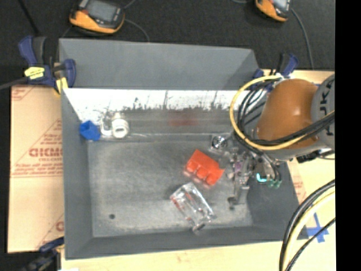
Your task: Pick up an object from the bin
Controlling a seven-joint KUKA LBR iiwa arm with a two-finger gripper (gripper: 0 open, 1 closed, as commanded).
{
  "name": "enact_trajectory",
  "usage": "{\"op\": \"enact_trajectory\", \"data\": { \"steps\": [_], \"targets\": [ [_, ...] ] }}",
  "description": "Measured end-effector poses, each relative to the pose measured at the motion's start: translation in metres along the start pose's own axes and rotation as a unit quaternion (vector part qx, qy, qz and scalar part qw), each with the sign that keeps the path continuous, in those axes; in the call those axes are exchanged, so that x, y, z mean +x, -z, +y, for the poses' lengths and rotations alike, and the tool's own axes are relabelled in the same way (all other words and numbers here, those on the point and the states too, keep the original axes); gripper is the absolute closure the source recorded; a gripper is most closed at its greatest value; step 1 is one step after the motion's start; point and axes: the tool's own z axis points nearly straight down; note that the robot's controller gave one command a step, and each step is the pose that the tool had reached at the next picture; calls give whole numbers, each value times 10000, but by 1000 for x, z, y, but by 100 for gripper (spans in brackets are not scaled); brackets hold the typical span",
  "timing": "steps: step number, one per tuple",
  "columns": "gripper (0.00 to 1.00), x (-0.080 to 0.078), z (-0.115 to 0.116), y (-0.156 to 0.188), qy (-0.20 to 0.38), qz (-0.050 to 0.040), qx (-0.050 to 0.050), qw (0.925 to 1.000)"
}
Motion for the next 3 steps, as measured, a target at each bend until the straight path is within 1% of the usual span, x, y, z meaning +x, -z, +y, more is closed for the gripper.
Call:
{"op": "enact_trajectory", "data": {
  "steps": [1, 2, 3],
  "targets": [
    [0, -19, 33, -85, 0, -69, -8, 10000],
    [0, -74, 72, -82, 1024, -73, 0, 9947],
    [0, -81, -13, -80, 977, -74, 18, 9952]
  ]
}}
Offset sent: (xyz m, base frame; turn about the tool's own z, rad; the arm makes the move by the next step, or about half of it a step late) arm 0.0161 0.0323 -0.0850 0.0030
